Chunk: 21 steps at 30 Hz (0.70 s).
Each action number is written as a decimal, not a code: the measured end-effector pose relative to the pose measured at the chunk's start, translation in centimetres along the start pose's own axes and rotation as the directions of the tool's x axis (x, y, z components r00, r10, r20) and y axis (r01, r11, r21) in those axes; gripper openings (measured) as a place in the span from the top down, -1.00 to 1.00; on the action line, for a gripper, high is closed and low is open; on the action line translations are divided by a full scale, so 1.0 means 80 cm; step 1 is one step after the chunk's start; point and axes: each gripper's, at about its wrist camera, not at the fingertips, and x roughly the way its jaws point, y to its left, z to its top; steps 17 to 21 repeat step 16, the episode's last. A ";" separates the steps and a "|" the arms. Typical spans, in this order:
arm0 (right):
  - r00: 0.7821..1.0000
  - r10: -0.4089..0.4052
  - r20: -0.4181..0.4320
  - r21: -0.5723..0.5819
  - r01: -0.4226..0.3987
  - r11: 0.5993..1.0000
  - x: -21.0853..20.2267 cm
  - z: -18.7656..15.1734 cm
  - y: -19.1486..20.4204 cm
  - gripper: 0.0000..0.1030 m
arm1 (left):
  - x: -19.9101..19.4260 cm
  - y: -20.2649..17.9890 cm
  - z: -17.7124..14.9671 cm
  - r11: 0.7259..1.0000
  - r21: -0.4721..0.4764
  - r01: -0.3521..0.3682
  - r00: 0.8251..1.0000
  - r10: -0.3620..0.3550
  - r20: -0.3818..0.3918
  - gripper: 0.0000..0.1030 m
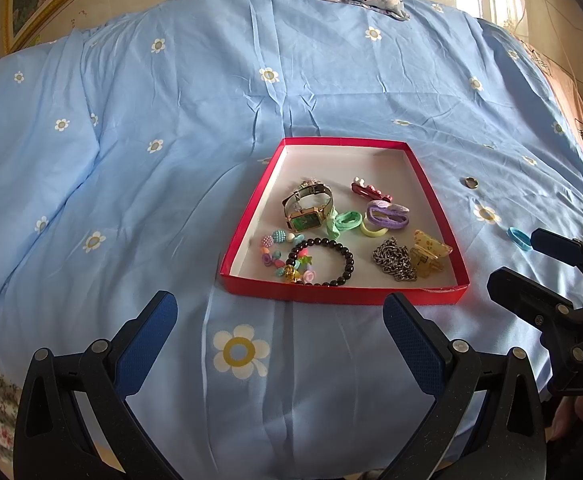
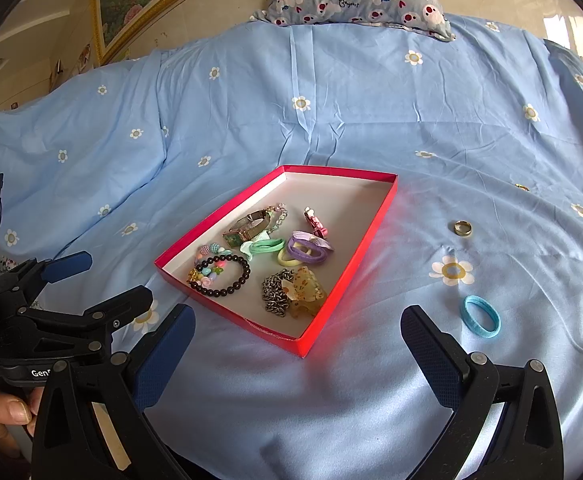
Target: Organize jewelry
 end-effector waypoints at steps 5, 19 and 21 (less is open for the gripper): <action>1.000 0.001 -0.001 0.001 -0.001 1.000 0.000 0.000 0.000 -1.00 | 0.002 -0.001 0.001 1.000 0.001 0.001 1.000 -0.001 0.000 -1.00; 1.000 0.000 -0.002 0.000 0.000 1.000 0.002 0.000 -0.001 -1.00 | 0.011 -0.005 0.005 1.000 -0.002 0.006 1.000 -0.006 0.001 -1.00; 1.000 0.000 -0.002 0.000 0.000 1.000 0.002 0.000 -0.001 -1.00 | 0.011 -0.005 0.005 1.000 -0.002 0.006 1.000 -0.006 0.001 -1.00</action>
